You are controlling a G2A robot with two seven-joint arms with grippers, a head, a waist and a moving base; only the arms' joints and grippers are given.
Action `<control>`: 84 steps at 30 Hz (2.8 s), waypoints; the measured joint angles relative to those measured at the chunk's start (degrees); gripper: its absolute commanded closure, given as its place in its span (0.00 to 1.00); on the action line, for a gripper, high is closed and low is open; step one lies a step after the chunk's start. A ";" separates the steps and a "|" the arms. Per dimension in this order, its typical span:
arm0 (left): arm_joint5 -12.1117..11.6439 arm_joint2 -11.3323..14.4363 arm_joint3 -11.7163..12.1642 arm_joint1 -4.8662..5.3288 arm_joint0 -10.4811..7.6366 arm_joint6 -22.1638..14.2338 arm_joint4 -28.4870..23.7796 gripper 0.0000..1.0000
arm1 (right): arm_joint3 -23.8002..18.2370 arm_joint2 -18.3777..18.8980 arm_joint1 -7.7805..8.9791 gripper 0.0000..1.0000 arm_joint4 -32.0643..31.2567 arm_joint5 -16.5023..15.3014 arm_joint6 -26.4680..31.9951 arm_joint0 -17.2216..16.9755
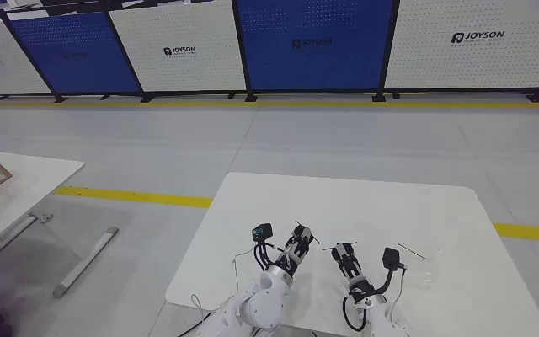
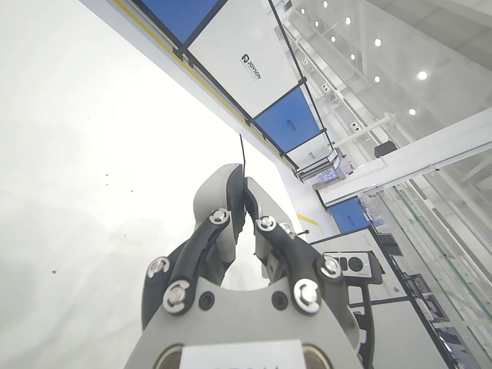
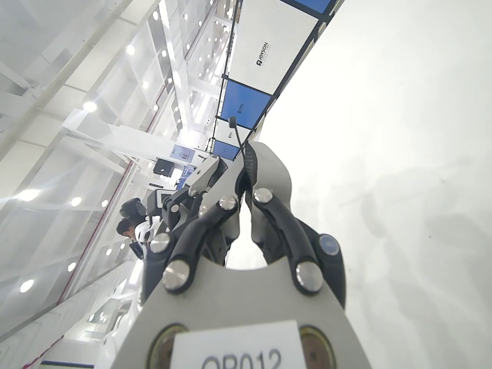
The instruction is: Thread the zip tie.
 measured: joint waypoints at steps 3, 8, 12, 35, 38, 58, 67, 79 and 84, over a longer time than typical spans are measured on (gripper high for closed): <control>0.10 -0.06 0.08 -0.01 0.00 0.09 0.01 1.00 | -0.01 0.01 0.01 1.00 0.00 -0.02 -0.02 -0.01; 1.94 0.23 0.99 -0.55 -0.57 2.56 0.19 1.00 | -0.01 0.01 0.00 1.00 0.00 -0.02 -0.02 -0.01; 1.59 0.69 1.28 -0.77 -0.74 2.60 0.21 1.00 | -0.01 0.01 0.00 1.00 0.00 -0.02 -0.02 -0.01; 1.60 0.67 1.26 -0.76 -0.74 2.59 0.21 1.00 | 0.70 2.63 -1.02 1.00 1.98 -0.25 1.89 -0.39; 1.60 0.67 1.26 -0.76 -0.74 2.59 0.21 1.00 | 0.63 3.00 -1.42 1.00 1.65 -0.51 1.57 -0.67; 1.60 0.67 1.26 -0.76 -0.74 2.59 0.21 1.00 | 2.06 2.54 -2.41 1.00 1.69 -0.83 2.38 0.10; 1.60 0.67 1.26 -0.76 -0.74 2.59 0.21 1.00 | 1.97 3.19 -2.91 1.00 -0.19 1.10 1.66 -0.20; 1.60 0.67 1.26 -0.76 -0.74 2.59 0.21 1.00 | 2.82 3.27 -4.62 1.00 -1.91 2.65 1.29 0.98; 1.60 0.67 1.26 -0.76 -0.74 2.59 0.21 1.00 | 2.82 3.26 -4.61 1.00 -1.91 2.65 1.29 0.96</control>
